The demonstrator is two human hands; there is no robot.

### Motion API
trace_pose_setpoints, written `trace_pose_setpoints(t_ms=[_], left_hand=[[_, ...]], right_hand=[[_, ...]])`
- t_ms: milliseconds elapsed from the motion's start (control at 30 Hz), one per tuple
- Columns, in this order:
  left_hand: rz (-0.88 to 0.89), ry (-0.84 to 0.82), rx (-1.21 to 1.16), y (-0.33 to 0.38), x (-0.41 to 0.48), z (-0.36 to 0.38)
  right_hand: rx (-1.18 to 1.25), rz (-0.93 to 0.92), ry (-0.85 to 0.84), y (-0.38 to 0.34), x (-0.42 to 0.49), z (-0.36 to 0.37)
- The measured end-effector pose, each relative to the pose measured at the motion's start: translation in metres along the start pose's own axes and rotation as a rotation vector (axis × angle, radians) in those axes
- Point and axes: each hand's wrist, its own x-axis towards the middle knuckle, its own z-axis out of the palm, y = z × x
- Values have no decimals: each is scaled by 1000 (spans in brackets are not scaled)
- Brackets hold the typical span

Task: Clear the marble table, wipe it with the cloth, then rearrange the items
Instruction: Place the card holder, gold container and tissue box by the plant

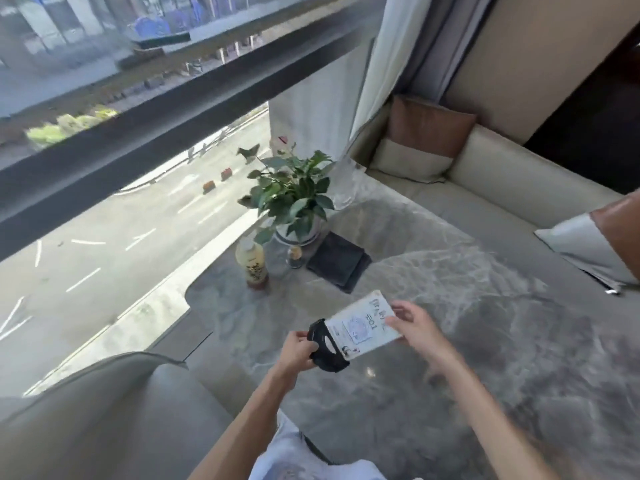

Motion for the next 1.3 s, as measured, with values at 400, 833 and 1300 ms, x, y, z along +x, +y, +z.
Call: trace_pose_setpoints(t_ms=[400, 833, 1300], left_hand=[[62, 224, 296, 35, 112, -78], [475, 299, 761, 62, 120, -73], [472, 290, 864, 66, 105, -69]], right_hand=[[-825, -441, -265, -146, 158, 106], [-770, -555, -467, -132, 196, 123], [197, -217, 81, -45, 163, 147]])
